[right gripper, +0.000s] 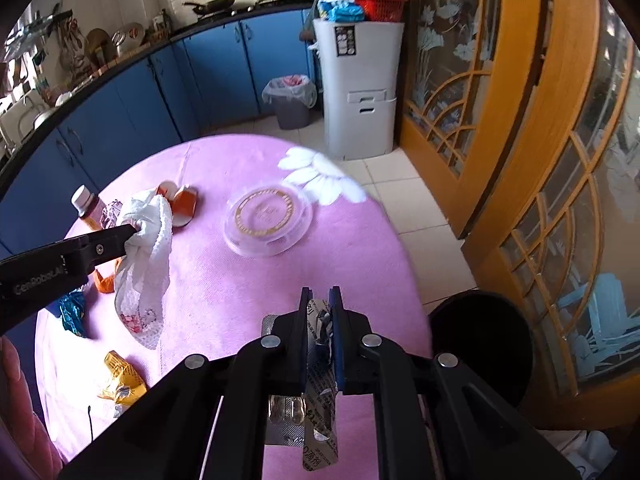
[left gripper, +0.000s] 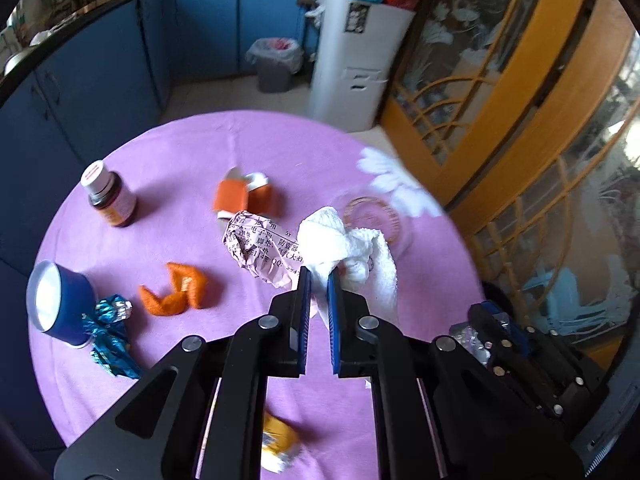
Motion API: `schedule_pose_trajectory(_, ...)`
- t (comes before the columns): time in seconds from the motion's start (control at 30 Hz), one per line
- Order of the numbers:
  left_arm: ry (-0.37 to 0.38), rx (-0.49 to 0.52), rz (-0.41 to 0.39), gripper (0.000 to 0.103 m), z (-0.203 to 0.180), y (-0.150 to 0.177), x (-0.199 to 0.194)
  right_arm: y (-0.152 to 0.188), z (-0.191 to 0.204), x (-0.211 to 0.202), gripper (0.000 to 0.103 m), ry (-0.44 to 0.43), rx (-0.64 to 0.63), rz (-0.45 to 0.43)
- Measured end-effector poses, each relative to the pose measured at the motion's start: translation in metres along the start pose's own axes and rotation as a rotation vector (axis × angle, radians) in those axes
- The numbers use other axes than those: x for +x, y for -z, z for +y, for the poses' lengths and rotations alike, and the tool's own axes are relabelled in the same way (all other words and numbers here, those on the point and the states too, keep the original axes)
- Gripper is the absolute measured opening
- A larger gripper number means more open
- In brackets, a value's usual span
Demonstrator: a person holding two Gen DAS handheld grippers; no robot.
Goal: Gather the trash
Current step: 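Lift the tissue and blister pack and carry them over the trash bin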
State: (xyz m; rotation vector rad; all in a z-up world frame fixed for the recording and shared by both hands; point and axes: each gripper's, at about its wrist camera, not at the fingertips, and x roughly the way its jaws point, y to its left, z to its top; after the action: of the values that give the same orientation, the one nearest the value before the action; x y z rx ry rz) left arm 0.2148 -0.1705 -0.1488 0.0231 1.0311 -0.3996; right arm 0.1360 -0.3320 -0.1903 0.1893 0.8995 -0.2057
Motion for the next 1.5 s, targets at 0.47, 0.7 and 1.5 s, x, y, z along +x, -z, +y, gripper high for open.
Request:
schedule_pose_trajectory(0.47,0.09,0.082,-0.083,0.009,-0.034,0.008,-0.026,0.011,-0.033,-0.022,0.009,-0.006,0.057,-0.039)
schedule_pose_trajectory(0.7,0.049,0.07,-0.032,0.009,-0.033,0.011,-0.01,0.014,-0.034,-0.019,0.009,-0.023,0.053,-0.028)
schedule_pose_trajectory(1.5,0.021,0.085,0.038,0.011,-0.033,0.017,0.013,0.014,-0.029,-0.013,0.009,-0.028,0.049,-0.012)
